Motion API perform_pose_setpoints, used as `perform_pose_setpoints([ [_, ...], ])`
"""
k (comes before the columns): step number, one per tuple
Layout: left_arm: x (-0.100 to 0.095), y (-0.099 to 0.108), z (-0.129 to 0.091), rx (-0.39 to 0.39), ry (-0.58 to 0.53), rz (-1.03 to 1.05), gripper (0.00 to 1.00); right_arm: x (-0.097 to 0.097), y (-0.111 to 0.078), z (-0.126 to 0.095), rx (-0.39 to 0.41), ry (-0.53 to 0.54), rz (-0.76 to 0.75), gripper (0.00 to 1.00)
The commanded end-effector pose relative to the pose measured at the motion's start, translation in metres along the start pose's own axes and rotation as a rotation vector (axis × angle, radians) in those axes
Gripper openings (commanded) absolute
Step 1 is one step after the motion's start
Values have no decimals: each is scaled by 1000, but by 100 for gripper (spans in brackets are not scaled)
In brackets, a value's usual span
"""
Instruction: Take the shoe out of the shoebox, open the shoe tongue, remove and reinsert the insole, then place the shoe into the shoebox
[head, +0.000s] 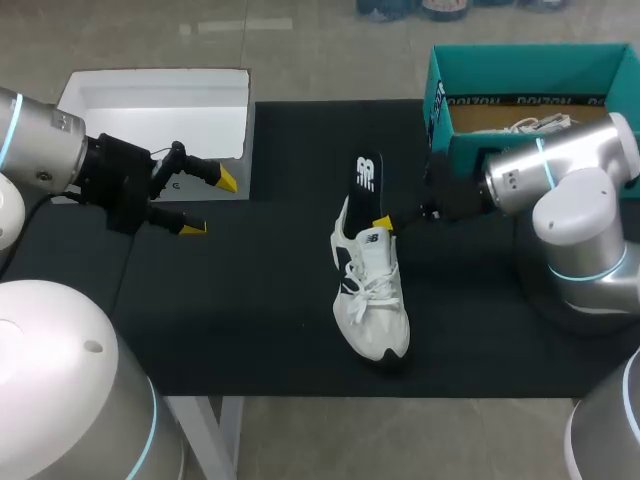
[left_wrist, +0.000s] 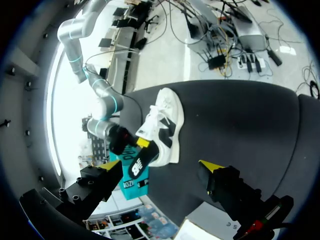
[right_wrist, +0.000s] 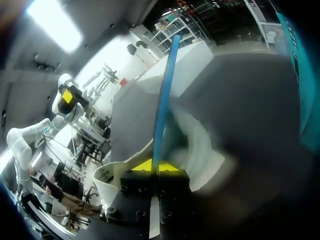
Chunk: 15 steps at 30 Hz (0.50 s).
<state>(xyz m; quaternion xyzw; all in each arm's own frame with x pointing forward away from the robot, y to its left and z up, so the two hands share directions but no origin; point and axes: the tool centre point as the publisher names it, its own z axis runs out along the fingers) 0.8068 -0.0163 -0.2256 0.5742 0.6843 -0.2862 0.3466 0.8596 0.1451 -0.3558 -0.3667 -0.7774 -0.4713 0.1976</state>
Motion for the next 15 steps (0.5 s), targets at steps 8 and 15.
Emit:
perform_pose_setpoints([
  [8,0,0,-1,-1,4,1,100,2,-8,9,6,-18,26,39],
  [15,0,0,-1,-1,4,1,100,6,10,8,-21,-20,-2,73],
])
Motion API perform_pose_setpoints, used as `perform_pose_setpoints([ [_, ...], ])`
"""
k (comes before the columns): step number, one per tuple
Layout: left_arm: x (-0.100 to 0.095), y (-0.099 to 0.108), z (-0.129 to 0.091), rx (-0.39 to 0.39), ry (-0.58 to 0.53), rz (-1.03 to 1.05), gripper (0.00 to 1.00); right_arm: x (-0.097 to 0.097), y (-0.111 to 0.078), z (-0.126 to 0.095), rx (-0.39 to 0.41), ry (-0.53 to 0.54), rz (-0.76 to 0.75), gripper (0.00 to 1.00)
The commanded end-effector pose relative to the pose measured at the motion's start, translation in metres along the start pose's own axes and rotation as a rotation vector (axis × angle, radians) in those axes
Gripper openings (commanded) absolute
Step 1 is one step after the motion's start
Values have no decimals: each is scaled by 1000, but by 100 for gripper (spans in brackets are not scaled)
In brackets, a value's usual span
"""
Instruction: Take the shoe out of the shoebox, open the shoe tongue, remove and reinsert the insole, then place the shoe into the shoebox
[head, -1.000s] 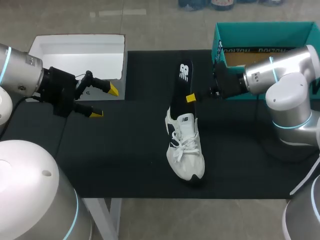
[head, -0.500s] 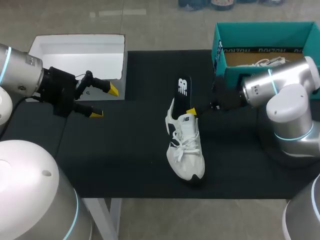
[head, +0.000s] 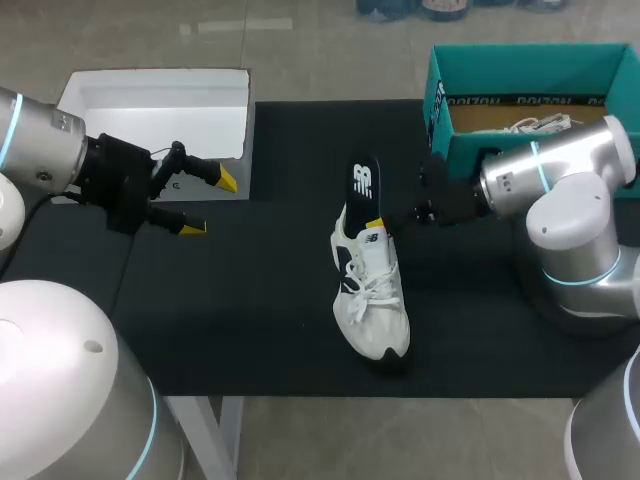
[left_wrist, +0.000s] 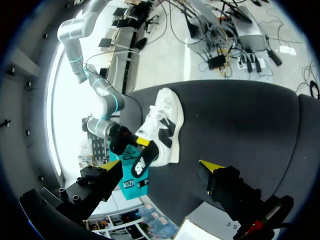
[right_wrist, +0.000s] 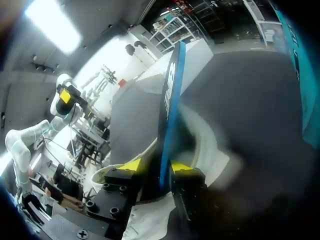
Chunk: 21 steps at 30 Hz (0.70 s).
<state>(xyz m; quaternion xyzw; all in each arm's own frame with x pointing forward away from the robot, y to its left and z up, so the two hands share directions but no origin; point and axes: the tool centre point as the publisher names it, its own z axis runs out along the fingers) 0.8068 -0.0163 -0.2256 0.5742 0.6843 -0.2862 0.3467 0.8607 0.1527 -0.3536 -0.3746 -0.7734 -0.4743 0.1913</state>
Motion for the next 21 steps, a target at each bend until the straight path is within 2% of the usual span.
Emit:
perform_pose_setpoints([
  [1,0,0,-1,-1,4,1,100,4,8,2,-6,-7,-17,72],
  [6,0,0,-1,-1,4,1,100,9,24,2,-19,-2,-45,70],
  [12,0,0,-1,-1,4,1,100,4,39,5,-22,-14,-72,77],
  [13,0,0,-1,-1,4,1,100,2,41,5,-22,-15,-73,75],
  [15,0,0,-1,-1,4,1,100,-1,43,6,-23,-21,-77,60],
  [17,0,0,-1,-1,4,1,100,-2,44,6,-26,-28,-82,27],
  [18,0,0,-1,-1,4,1,100,-4,45,6,-29,-30,-82,0],
  [21,0,0,-1,-1,4,1,100,-6,44,4,-33,-33,-80,0],
])
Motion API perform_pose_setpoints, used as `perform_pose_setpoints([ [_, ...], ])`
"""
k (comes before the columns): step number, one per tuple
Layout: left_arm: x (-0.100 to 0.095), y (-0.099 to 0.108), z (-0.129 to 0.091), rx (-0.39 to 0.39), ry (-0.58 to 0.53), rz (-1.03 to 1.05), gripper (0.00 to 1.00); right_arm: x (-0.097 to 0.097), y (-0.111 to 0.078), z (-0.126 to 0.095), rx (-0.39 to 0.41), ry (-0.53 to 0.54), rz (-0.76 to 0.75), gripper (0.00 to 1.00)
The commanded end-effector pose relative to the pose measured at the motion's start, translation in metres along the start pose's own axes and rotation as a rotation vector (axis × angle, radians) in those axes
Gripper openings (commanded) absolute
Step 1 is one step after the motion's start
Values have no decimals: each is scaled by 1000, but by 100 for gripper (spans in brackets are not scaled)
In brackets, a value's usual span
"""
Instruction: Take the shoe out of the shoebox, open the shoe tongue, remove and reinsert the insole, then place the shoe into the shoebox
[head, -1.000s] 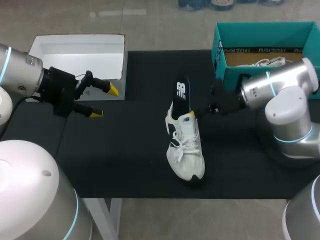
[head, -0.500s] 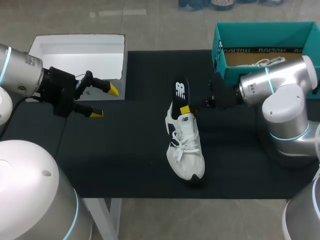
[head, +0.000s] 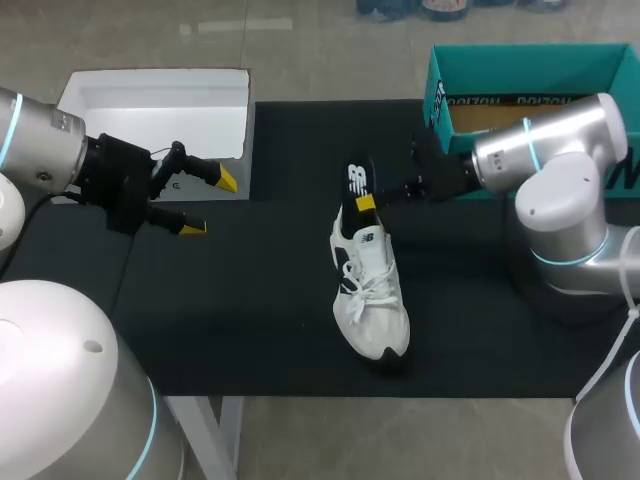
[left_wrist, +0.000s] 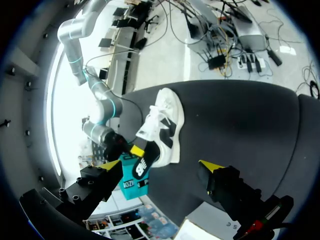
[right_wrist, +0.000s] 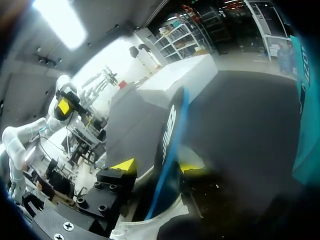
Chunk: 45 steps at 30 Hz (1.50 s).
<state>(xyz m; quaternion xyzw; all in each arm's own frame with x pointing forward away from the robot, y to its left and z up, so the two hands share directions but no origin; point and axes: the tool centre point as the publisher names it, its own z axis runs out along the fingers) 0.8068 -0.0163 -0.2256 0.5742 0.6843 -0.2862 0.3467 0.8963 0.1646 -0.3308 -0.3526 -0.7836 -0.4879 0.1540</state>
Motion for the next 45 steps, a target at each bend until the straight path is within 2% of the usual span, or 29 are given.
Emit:
perform_pose_setpoints([
  [1,0,0,-1,-1,4,1,100,-3,-1,2,-3,-6,5,0],
  [11,0,0,-1,-1,4,1,100,-3,-9,-2,-8,-20,18,0],
  [29,0,0,-1,-1,4,1,100,5,-61,9,26,-7,103,0],
  [35,0,0,-1,-1,4,1,100,5,-67,11,34,-16,117,0],
  [36,0,0,-1,-1,4,1,100,5,-65,11,34,-17,117,2],
  [38,0,0,-1,-1,4,1,100,7,-61,11,28,-20,109,25],
  [40,0,0,-1,-1,4,1,100,8,-56,10,23,-22,101,39],
  [45,0,0,-1,-1,4,1,100,11,-43,8,11,-24,74,45],
])
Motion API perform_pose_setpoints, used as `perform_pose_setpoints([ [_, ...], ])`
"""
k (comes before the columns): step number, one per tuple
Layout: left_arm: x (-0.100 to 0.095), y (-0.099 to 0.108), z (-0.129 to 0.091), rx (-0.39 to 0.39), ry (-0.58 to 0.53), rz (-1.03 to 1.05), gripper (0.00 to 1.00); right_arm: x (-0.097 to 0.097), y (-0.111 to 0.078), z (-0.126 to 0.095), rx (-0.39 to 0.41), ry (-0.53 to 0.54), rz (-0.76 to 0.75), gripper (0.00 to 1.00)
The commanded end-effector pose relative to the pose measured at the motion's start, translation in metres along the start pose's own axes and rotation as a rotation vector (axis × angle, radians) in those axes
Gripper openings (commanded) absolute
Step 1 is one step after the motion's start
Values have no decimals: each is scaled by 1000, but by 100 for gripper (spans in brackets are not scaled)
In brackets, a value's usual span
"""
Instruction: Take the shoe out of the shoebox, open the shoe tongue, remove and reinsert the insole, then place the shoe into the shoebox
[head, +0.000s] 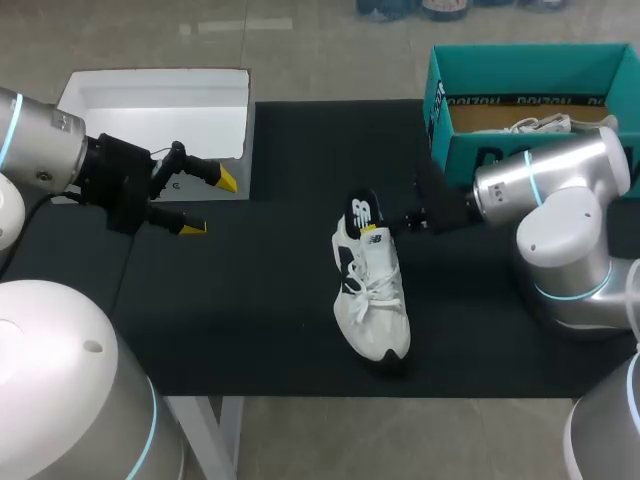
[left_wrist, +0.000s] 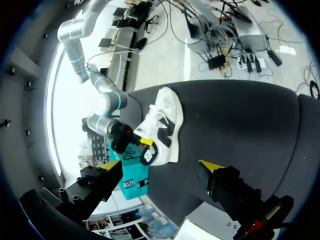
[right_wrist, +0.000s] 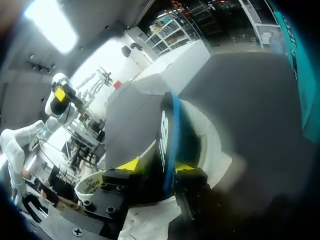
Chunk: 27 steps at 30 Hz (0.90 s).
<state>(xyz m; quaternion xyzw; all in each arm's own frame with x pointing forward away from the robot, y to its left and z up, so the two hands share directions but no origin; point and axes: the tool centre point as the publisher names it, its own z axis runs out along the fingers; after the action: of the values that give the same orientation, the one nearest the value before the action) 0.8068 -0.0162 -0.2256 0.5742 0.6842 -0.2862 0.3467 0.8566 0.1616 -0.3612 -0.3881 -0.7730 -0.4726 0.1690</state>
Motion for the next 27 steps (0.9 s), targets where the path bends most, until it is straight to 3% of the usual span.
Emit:
perform_pose_setpoints([
  [1,0,0,-1,-1,4,1,100,4,8,-1,-4,-6,-10,45],
  [11,0,0,-1,-1,4,1,100,-2,27,-2,-30,-18,-43,44],
  [17,0,0,-1,-1,4,1,100,-10,34,0,-31,-26,-54,35],
  [19,0,0,-1,-1,4,1,100,-14,37,-1,-37,-36,-58,27],
  [21,0,0,-1,-1,4,1,100,-16,40,-3,-44,-40,-59,0],
  [27,0,0,-1,-1,4,1,100,-14,43,-7,-54,-39,-61,0],
])
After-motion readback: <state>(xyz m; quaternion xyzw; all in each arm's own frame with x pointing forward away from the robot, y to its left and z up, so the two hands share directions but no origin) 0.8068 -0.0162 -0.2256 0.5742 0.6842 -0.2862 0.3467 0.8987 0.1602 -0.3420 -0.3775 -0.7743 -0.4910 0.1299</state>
